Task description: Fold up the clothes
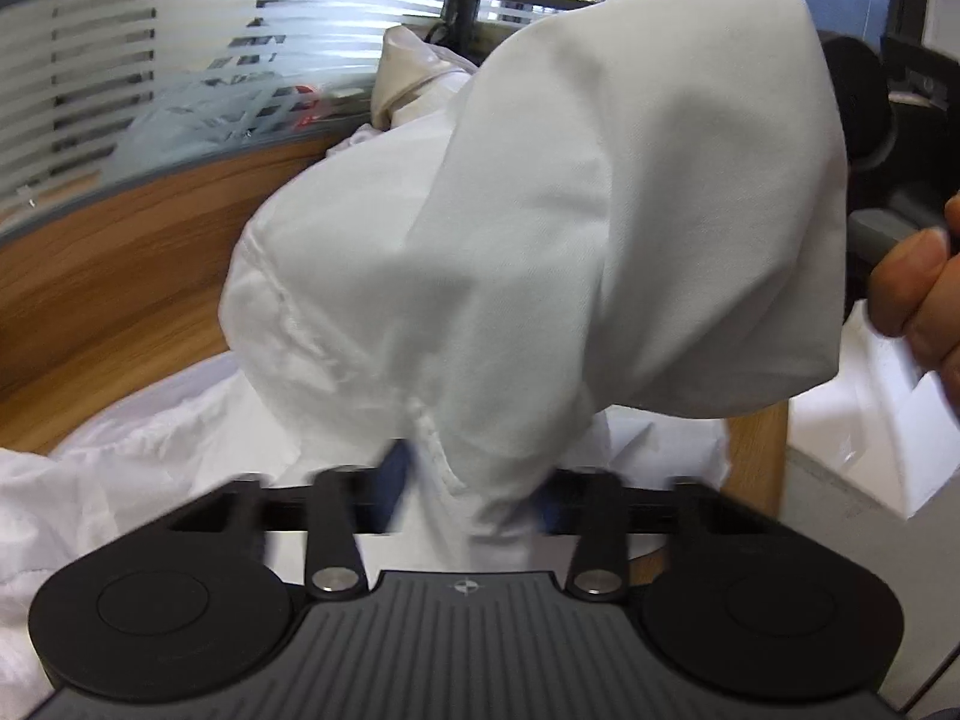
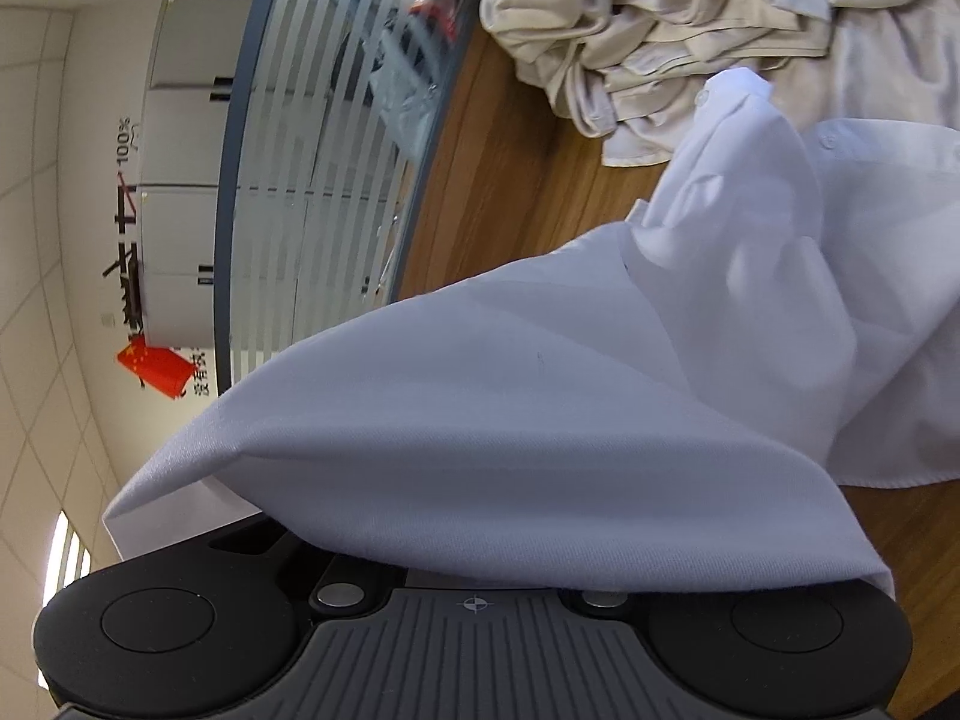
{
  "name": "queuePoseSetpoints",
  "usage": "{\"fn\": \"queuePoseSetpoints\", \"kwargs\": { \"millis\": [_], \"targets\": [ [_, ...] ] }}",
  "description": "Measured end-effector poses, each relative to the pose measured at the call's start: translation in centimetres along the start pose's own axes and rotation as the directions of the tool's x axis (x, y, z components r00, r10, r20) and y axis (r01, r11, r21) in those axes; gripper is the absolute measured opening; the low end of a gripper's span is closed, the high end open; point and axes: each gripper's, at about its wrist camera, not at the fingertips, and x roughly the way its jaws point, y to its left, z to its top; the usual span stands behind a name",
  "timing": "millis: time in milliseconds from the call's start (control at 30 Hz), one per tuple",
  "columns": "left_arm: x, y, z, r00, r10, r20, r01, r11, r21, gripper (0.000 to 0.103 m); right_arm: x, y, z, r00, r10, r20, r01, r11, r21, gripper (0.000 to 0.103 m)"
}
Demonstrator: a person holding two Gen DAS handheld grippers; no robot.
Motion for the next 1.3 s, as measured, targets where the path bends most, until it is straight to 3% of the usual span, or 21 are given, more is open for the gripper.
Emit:
{"fn": "queuePoseSetpoints", "kwargs": {
  "millis": [100,300,533,700,933,1300],
  "targets": [
    [0.4,0.7,0.0,0.994,0.104,-0.022,-0.104,0.994,-0.029,0.008,-0.8,-0.1,-0.1,1.0,-0.001,0.023,0.001,1.0,0.004,0.008],
    [0.6,5.7,0.5,0.961,0.264,-0.086,-0.277,0.936,-0.217,0.007,-2.5,-1.5,-0.5,0.998,0.013,0.066,-0.017,0.998,0.055,0.008],
    [-0.4,8.2,1.5,0.918,0.387,-0.087,-0.395,0.878,-0.27,0.008,-3.8,-3.3,-2.4,0.994,0.026,0.104,-0.04,0.989,0.142,0.007],
    [-1.3,9.8,1.7,0.906,0.409,-0.109,-0.421,0.846,-0.328,0.009,-6.4,-4.3,-3.3,0.986,0.015,0.167,-0.046,0.982,0.182,0.007],
    [-1.6,10.0,1.9,0.899,0.426,-0.104,-0.436,0.844,-0.311,0.01,-8.2,-5.5,-3.9,0.982,-0.034,0.185,-0.004,0.979,0.202,0.007],
    [-1.8,11.1,0.7,0.891,0.431,-0.143,-0.453,0.827,-0.332,0.013,-8.7,-5.4,-5.2,0.969,-0.166,0.18,0.146,0.982,0.119,0.007]
  ]
}}
